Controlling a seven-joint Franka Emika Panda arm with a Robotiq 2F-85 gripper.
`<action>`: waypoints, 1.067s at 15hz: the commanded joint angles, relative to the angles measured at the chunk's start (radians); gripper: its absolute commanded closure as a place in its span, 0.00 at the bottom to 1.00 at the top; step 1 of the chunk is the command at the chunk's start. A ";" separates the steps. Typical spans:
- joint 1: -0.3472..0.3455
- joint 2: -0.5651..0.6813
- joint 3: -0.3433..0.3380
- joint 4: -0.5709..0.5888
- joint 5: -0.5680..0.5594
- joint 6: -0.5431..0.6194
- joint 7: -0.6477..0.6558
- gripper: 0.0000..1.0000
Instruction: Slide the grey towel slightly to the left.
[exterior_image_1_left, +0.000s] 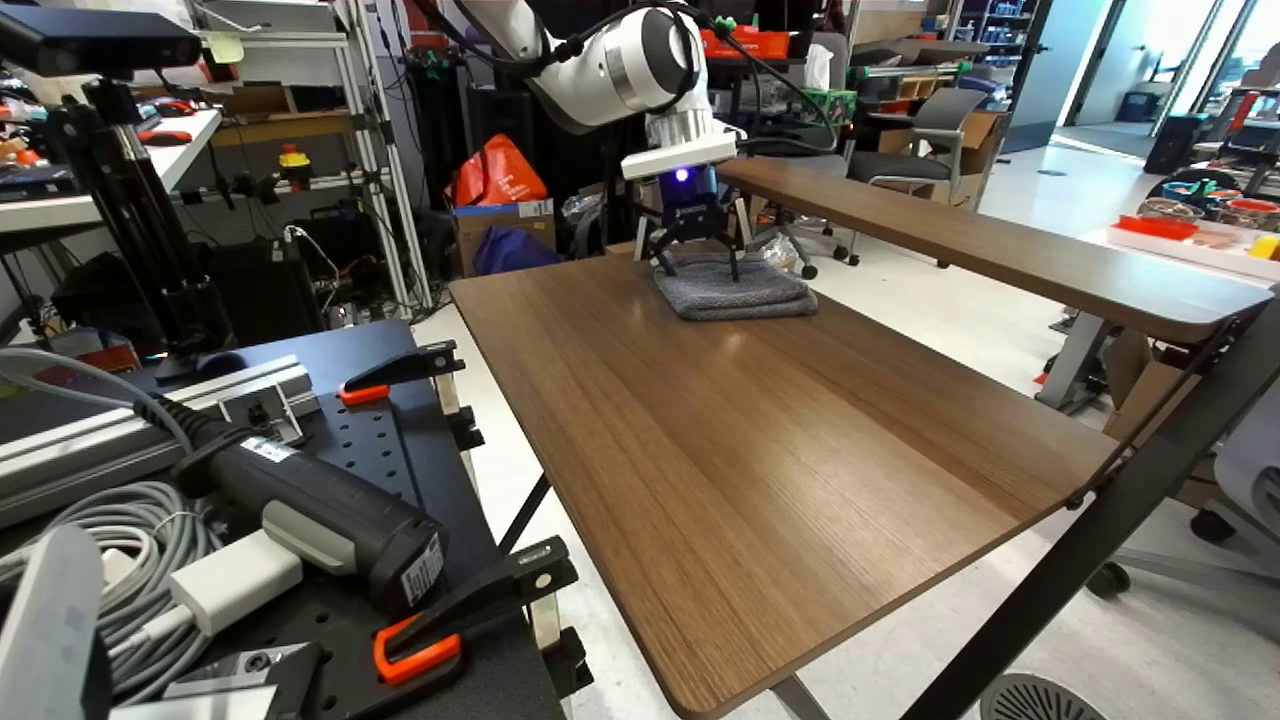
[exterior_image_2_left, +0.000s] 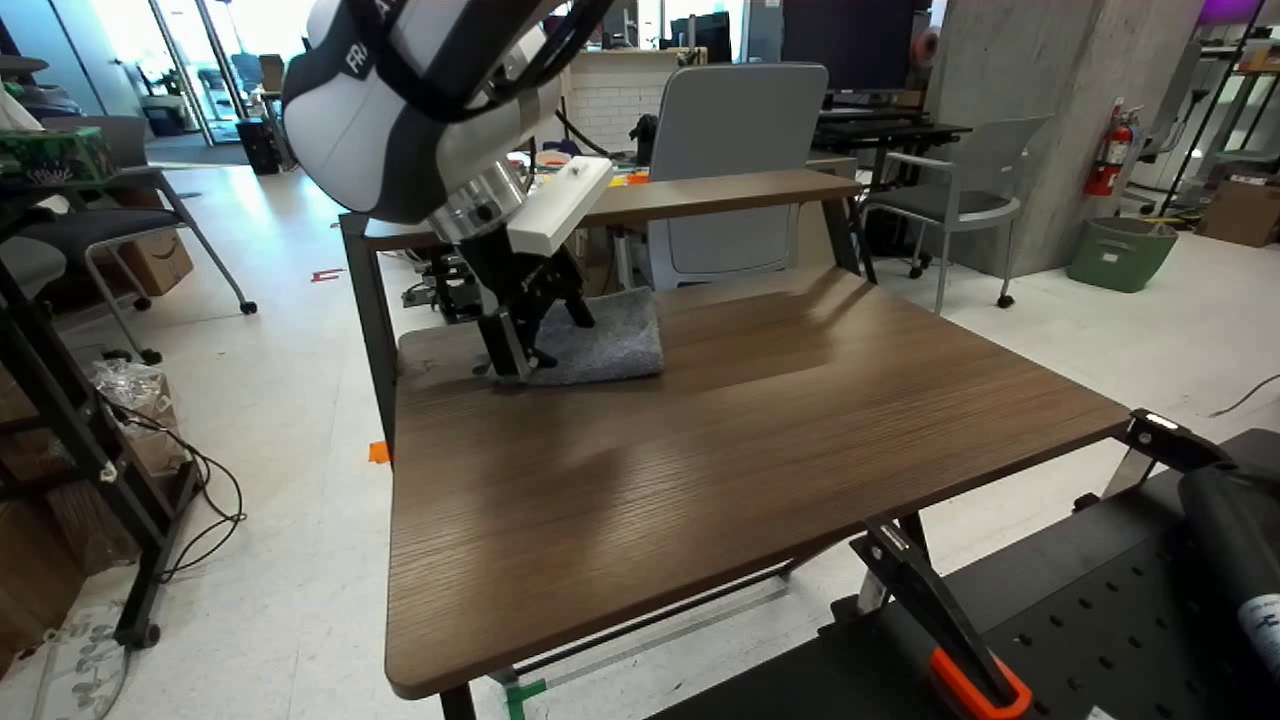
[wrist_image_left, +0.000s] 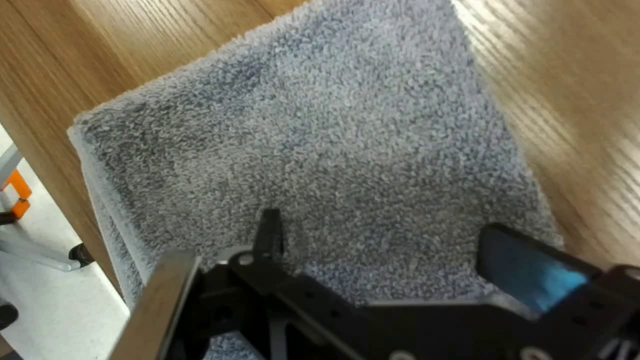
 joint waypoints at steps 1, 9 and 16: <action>0.008 0.004 -0.004 0.055 0.001 -0.050 -0.007 0.00; -0.001 -0.119 -0.016 0.078 0.003 -0.092 0.023 0.00; -0.004 -0.186 -0.014 0.067 0.002 -0.063 0.024 0.00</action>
